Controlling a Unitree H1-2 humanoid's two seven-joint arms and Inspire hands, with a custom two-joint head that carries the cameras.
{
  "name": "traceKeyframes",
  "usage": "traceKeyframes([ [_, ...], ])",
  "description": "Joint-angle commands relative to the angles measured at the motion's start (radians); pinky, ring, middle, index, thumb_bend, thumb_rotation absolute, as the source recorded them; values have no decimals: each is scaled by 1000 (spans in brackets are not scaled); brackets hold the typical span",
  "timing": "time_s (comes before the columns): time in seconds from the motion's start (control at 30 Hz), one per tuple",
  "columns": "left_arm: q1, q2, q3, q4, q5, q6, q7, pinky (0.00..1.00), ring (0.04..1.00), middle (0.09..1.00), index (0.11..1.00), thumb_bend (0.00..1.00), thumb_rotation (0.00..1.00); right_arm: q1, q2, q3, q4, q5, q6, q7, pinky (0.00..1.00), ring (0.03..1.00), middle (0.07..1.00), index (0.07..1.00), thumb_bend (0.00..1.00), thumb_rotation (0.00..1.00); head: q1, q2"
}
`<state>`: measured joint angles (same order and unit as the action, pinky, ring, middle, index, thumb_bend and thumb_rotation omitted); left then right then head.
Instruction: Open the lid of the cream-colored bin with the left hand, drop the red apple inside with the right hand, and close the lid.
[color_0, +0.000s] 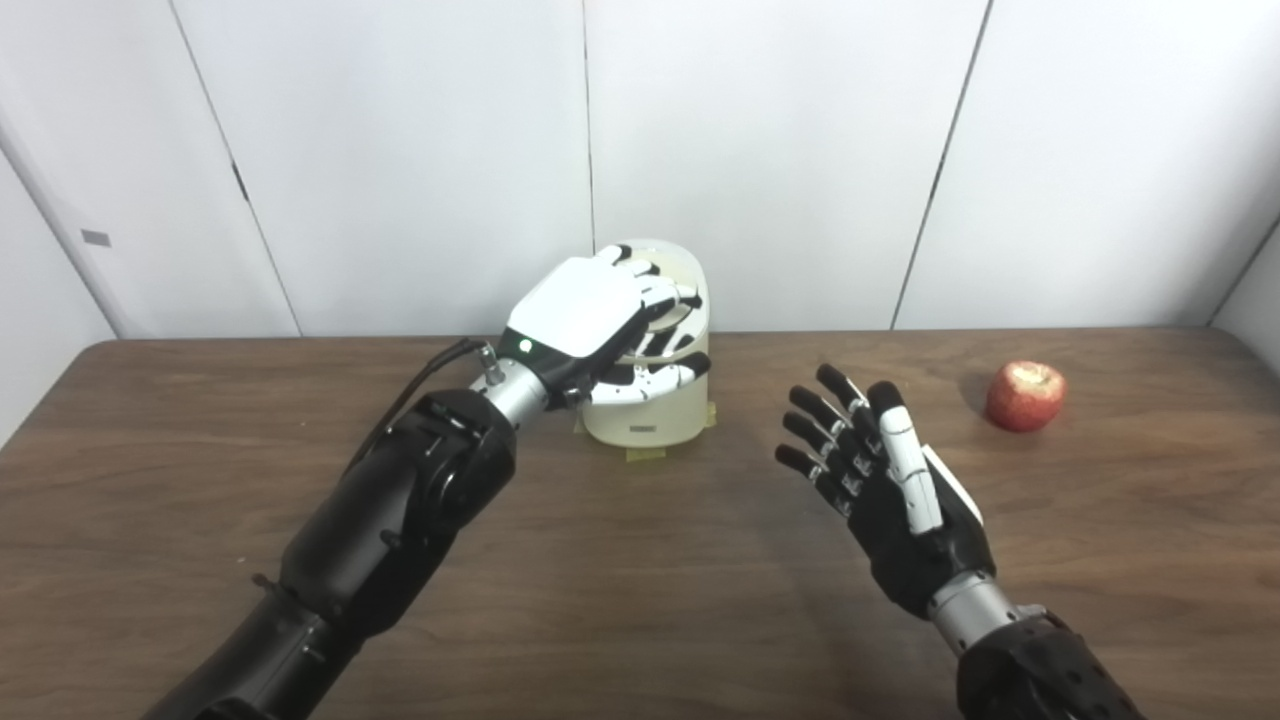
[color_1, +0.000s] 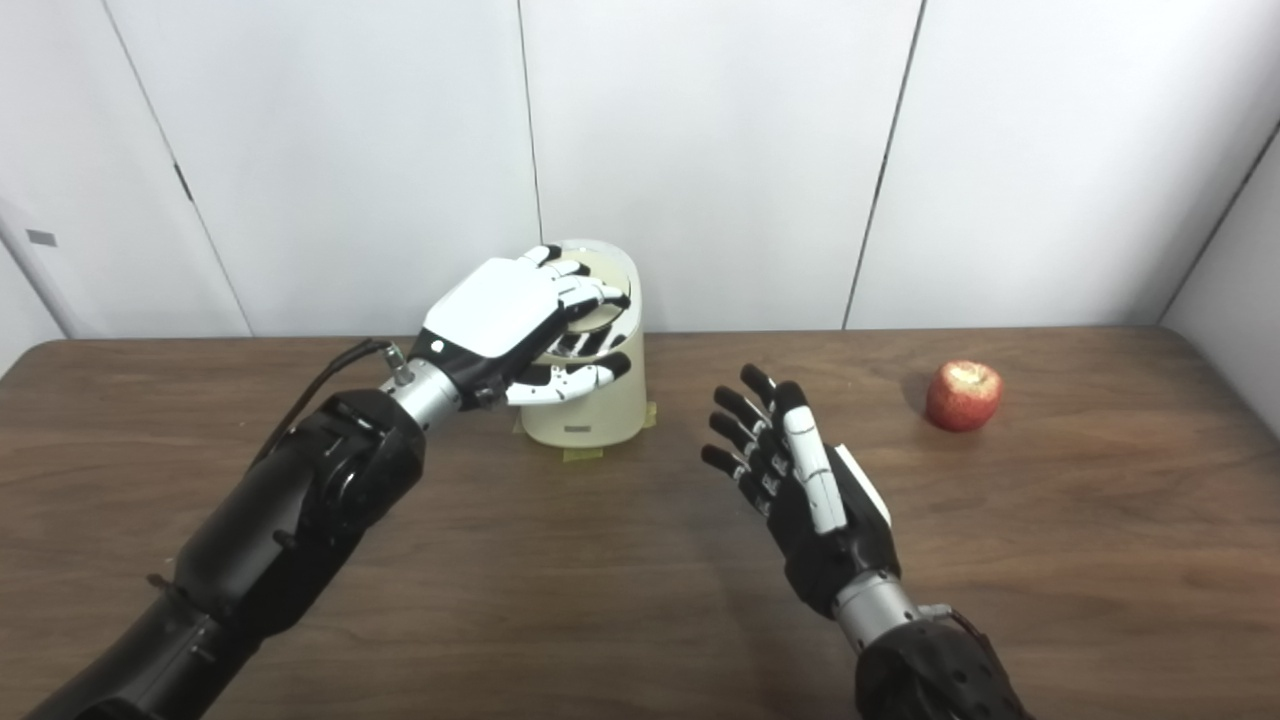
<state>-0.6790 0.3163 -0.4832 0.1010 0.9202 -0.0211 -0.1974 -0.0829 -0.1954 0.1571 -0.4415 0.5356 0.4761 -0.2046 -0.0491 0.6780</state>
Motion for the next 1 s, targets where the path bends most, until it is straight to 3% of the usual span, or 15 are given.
traceKeyframes([
  [0.0,-57,4,20,-27,19,-12,16,1000,920,869,855,447,1000,-37,-17,2,-25,12,-6,0,870,933,928,983,601,866,-1,3],
  [0.37,-41,-11,40,-33,18,-14,9,964,905,873,862,450,1000,-38,-34,15,-31,26,-6,0,857,933,930,1000,595,861,-1,10],
  [0.97,-56,-3,31,50,91,12,-3,1000,936,895,859,455,1000,-40,-51,38,-38,33,-6,-7,827,931,906,1000,597,847,-4,16],
])
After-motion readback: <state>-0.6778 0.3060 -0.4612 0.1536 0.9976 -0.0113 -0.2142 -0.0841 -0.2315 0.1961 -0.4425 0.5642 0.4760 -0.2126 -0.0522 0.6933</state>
